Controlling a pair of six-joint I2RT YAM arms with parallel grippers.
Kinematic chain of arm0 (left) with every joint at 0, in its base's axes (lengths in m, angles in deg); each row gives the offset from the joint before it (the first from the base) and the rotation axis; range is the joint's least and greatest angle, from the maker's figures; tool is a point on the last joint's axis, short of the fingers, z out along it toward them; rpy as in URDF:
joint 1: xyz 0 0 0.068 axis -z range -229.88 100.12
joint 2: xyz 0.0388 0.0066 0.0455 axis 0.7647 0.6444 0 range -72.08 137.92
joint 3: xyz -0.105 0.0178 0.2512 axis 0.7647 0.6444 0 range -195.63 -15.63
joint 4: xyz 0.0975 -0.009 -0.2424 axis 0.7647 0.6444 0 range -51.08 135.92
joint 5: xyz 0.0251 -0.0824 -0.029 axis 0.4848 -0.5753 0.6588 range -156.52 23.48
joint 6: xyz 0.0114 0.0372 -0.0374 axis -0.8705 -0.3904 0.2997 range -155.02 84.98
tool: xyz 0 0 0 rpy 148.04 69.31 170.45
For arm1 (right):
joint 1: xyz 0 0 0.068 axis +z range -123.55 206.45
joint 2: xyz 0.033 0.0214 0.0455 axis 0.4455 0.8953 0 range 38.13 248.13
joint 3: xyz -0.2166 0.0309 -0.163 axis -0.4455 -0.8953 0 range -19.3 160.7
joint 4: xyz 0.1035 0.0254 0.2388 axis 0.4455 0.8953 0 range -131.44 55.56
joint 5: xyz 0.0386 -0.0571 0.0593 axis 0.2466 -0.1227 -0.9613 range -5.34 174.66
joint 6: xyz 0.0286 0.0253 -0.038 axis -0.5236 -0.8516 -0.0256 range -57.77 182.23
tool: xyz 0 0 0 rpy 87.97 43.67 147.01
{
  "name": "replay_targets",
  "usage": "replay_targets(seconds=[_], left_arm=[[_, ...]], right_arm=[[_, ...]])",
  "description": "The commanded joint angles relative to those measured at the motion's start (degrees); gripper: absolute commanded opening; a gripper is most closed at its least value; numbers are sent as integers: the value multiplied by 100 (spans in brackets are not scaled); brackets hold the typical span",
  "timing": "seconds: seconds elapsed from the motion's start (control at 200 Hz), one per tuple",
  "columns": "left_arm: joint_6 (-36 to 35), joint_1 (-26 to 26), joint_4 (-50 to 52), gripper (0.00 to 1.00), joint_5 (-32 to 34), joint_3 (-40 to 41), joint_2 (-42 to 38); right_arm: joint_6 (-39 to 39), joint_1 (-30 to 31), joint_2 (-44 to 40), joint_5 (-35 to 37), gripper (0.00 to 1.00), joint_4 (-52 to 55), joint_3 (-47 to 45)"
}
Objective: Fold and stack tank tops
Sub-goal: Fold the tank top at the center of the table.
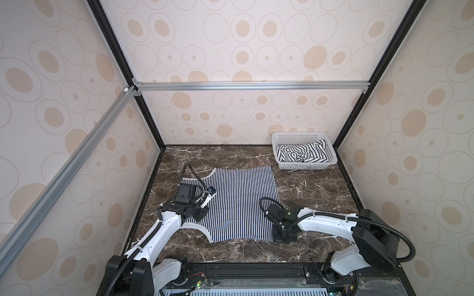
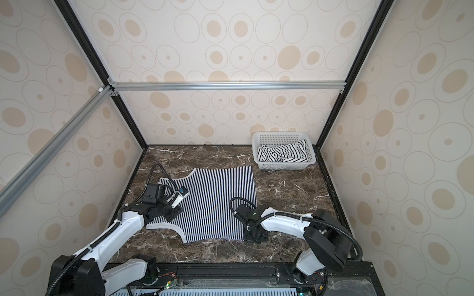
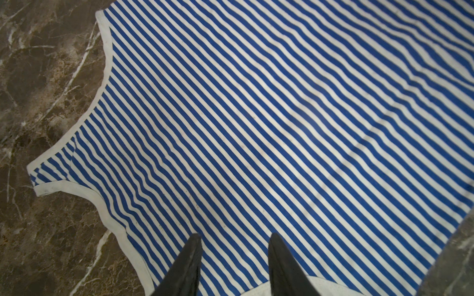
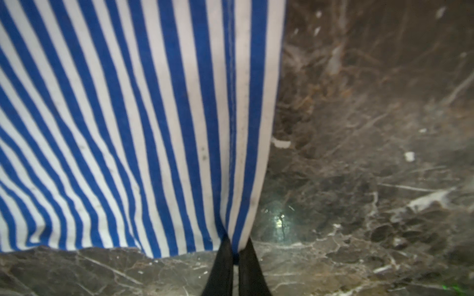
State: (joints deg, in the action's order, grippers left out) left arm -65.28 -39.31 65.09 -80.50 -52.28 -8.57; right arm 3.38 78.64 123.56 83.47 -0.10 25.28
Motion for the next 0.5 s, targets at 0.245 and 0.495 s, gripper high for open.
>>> replay_targets(seconds=[0.245, 0.495], left_arm=[[-1557, 149, 1603, 43, -623, 99, -357], [-1783, 552, 1997, 53, -647, 301, -575]], right_arm=[[352, 39, 37, 439, 0, 741, 804], [528, 40, 111, 548, 0, 923, 1284]])
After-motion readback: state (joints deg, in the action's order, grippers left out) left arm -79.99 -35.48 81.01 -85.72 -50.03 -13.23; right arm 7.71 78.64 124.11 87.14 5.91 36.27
